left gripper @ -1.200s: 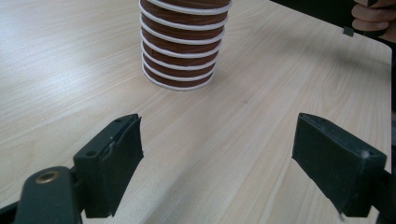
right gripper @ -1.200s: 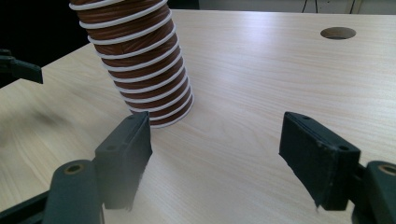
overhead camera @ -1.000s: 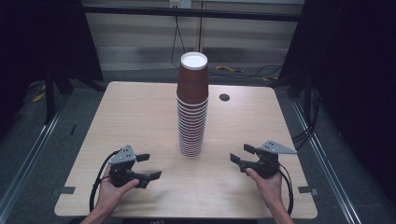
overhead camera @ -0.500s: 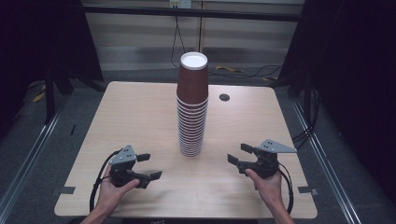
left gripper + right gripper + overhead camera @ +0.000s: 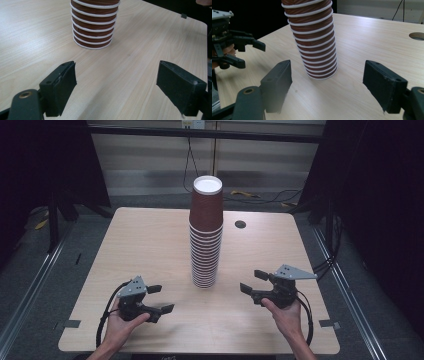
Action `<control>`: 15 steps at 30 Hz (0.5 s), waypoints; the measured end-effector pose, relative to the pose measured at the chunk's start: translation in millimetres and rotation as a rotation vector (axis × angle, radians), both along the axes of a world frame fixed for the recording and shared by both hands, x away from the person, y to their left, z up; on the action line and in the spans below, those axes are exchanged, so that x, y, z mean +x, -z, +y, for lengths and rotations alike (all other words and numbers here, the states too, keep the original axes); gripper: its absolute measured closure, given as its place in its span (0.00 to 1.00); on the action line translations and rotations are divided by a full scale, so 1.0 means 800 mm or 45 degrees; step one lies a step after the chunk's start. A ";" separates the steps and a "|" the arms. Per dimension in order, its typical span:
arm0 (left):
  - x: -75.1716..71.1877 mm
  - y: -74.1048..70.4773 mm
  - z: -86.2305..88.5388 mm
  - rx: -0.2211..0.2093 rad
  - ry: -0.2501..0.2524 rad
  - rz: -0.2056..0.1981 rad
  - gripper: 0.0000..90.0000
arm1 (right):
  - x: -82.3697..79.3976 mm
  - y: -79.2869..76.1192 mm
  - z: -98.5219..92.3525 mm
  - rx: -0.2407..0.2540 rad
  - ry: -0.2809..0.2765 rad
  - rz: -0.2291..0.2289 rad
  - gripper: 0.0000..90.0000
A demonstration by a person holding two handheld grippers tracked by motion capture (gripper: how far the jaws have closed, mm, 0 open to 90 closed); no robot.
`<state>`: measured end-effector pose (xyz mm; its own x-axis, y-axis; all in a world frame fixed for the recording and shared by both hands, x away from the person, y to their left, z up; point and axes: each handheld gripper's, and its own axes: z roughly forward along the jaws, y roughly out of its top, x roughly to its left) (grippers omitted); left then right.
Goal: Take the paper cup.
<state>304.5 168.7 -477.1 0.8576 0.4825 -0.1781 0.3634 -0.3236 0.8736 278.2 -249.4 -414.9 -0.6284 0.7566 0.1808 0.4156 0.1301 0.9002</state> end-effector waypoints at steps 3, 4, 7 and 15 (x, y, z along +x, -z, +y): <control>0.000 0.001 -0.001 -0.001 0.007 0.004 0.18 | 0.002 -0.008 0.001 0.007 -0.027 0.000 0.29; 0.000 0.001 -0.001 0.000 0.006 0.002 0.18 | 0.002 -0.010 0.002 0.012 -0.042 0.000 0.30; 0.000 0.001 -0.001 0.001 0.001 0.006 0.18 | 0.004 -0.017 0.005 -0.020 -0.037 -0.010 0.28; 0.000 0.002 -0.003 0.007 0.011 0.010 0.18 | 0.012 -0.025 0.009 -0.063 -0.012 -0.034 0.36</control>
<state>304.4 166.3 -478.7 0.8604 0.4760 -0.1820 0.3672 -0.3315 0.8691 287.6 -241.8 -394.6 -0.6394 0.7584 0.1268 0.3903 0.1780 0.9033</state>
